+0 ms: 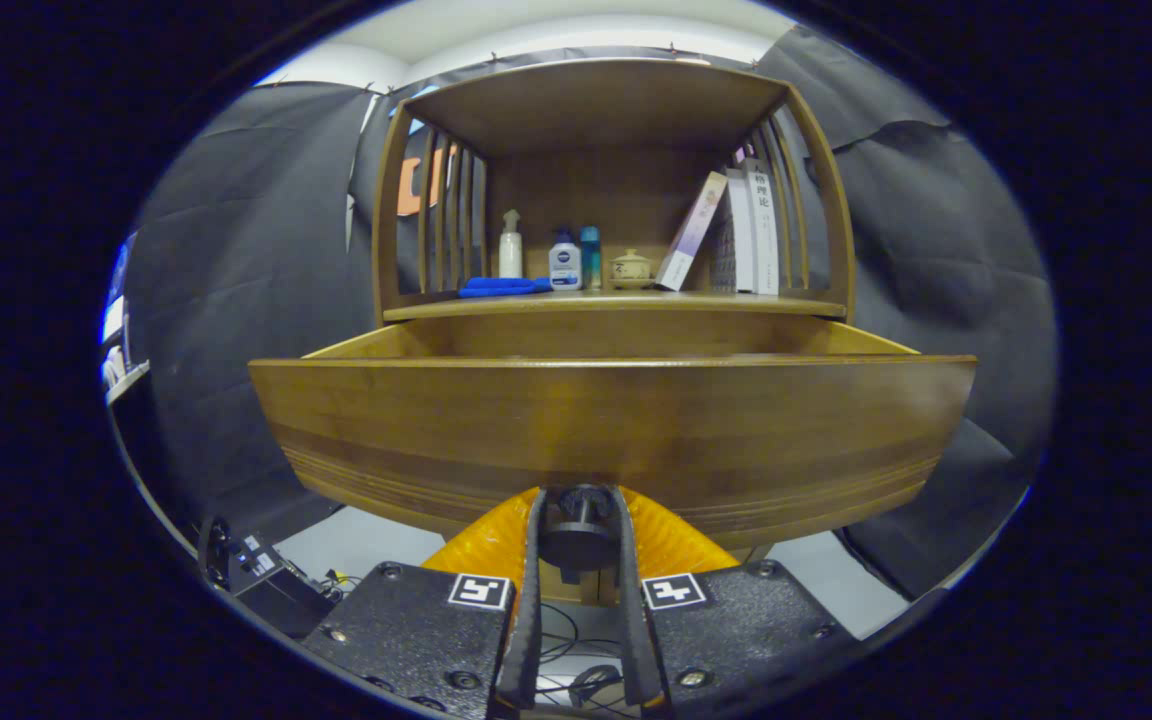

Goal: Pull open the drawer, take out the items inside it, and place them on the countertop above the cabinet.

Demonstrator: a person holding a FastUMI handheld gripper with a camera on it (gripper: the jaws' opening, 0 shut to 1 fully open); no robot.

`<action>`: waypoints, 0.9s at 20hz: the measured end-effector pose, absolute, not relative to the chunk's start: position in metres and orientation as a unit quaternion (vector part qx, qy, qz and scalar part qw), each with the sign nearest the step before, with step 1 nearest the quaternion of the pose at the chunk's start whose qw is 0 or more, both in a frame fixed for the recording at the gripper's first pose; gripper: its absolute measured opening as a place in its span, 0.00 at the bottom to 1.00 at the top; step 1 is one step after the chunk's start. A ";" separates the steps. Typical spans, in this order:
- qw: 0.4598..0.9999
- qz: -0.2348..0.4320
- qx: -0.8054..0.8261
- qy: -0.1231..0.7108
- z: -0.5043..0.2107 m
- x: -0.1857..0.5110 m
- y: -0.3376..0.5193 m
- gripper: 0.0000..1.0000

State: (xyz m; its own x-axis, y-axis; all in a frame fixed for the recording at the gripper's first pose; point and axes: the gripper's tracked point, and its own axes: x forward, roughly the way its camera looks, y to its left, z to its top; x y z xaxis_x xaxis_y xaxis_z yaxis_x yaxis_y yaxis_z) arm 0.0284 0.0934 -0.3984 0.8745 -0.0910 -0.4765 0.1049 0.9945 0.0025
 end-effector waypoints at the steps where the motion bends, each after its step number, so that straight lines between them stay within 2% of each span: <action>1: 0.966 -0.048 0.020 0.254 -0.400 0.028 0.093 0.35; 2: 0.962 -0.044 0.029 0.268 -0.400 0.028 0.093 0.35; 4: 0.957 -0.039 0.045 0.283 -0.390 0.024 0.094 0.44; 10: 0.964 0.011 0.043 0.260 -0.316 0.036 0.097 0.63; 13: 0.964 0.013 0.048 0.262 -0.286 0.052 0.087 0.73; 18: 0.946 0.030 0.015 0.322 -0.291 0.093 0.078 0.75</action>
State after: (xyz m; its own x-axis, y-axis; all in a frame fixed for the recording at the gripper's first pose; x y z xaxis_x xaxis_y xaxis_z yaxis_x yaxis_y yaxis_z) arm 0.0928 0.0779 -0.2906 0.7911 0.0669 -0.6080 -0.0476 0.9977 0.0479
